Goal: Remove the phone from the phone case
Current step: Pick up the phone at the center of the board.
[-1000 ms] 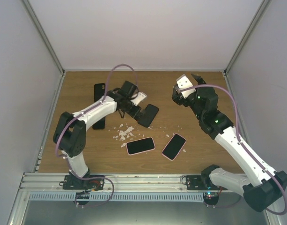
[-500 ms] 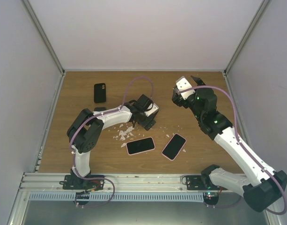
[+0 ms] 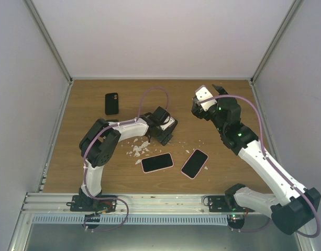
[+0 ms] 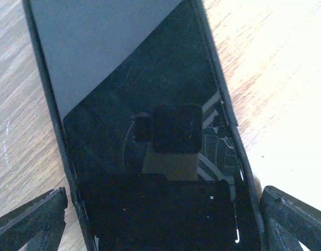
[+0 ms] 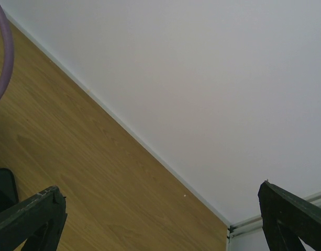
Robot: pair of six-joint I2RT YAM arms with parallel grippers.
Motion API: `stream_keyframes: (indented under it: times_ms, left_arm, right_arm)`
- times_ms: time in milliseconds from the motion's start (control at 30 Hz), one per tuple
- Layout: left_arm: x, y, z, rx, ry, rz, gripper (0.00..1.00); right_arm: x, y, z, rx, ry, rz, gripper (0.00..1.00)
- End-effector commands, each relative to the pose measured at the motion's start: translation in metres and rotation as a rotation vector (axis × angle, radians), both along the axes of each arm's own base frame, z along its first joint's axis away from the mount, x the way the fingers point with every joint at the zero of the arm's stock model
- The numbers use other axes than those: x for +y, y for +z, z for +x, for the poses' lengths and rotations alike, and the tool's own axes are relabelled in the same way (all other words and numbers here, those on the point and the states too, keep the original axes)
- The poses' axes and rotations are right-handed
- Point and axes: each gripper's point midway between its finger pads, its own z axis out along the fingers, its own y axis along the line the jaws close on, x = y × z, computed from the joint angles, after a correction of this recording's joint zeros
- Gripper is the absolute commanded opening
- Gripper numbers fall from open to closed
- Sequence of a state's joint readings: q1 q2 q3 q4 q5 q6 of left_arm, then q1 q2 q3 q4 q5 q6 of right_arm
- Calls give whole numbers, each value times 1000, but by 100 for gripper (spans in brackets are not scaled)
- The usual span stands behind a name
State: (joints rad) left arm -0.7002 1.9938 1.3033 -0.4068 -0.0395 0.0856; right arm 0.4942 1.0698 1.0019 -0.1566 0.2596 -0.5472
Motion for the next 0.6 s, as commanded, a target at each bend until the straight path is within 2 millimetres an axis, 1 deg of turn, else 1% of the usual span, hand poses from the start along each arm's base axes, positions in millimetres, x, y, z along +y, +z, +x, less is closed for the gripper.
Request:
stream_keyframes:
  times_ms: [0, 133, 267, 367, 567]
  left_arm:
    - [15, -15, 4, 66, 68, -15, 99]
    - [25, -26, 5, 101, 88, 12, 99]
    - [22, -35, 3, 134, 68, 16, 99]
    - [20, -37, 3, 139, 40, 15, 92]
    - [21, -41, 8, 152, 2, 45, 88]
  right_arm:
    - [-1, 11, 2, -31, -1, 17, 100]
    - [-1, 9, 3, -25, -1, 16, 100]
    - [0, 6, 4, -16, 1, 19, 100]
    - [1, 4, 4, -11, 2, 17, 100]
    - [4, -4, 2, 17, 25, 14, 100]
